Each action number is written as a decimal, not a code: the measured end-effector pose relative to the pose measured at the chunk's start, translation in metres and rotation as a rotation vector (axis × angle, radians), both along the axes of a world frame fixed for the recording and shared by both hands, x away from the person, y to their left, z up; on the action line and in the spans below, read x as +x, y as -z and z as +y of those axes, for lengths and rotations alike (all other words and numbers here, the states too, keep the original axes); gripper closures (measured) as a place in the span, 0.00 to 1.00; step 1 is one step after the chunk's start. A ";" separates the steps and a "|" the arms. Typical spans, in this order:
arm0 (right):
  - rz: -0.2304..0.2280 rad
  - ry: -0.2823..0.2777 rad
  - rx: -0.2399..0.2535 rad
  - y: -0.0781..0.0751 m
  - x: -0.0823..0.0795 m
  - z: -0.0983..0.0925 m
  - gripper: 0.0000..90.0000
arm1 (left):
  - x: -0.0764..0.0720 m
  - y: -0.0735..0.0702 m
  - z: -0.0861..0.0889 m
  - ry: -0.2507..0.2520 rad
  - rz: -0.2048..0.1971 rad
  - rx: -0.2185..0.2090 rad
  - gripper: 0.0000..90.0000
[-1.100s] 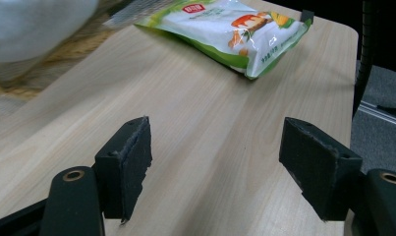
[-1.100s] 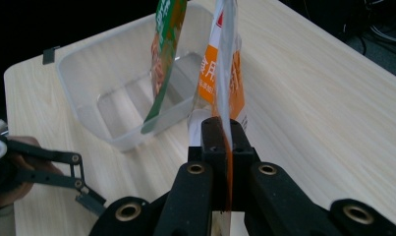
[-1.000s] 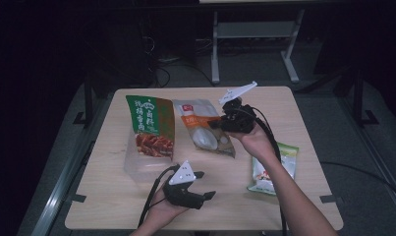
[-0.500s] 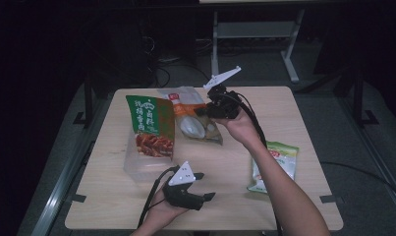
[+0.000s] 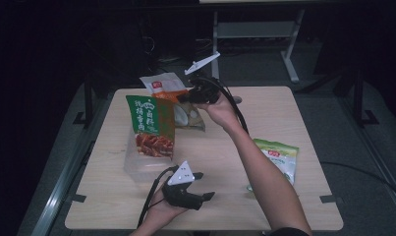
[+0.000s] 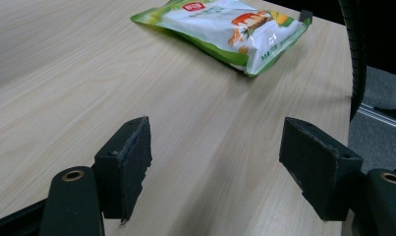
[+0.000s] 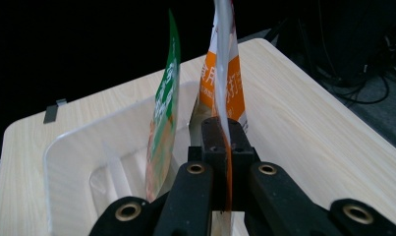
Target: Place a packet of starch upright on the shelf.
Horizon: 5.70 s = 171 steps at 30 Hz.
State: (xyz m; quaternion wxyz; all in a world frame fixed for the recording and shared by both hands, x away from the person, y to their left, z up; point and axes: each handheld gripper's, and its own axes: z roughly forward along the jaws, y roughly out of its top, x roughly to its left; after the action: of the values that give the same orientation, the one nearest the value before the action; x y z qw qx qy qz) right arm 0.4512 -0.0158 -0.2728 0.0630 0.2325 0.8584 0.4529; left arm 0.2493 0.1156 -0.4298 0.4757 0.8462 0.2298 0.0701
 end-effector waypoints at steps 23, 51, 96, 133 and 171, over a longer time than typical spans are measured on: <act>0.050 -0.089 0.050 0.012 0.027 0.066 1.00 | -0.002 0.002 -0.001 0.005 -0.007 0.011 0.30; 0.075 -0.028 0.048 0.017 0.033 0.048 1.00 | -0.003 0.004 -0.003 0.008 0.000 0.029 0.30; 0.143 -0.089 -0.031 0.067 0.035 0.104 1.00 | -0.002 0.002 0.000 0.004 -0.007 0.022 0.30; 0.194 -0.014 0.092 0.032 0.026 0.111 1.00 | -0.008 0.002 -0.004 0.016 -0.010 0.034 0.30; 0.143 0.055 0.218 0.061 0.029 0.093 1.00 | -0.011 -0.001 -0.005 0.030 0.001 0.015 0.30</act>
State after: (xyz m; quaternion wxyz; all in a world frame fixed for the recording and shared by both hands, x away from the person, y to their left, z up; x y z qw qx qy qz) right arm 0.4807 0.0770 -0.3342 -0.0116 0.2931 0.7997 0.5239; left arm 0.2384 0.1103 -0.4293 0.4703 0.8530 0.2170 0.0643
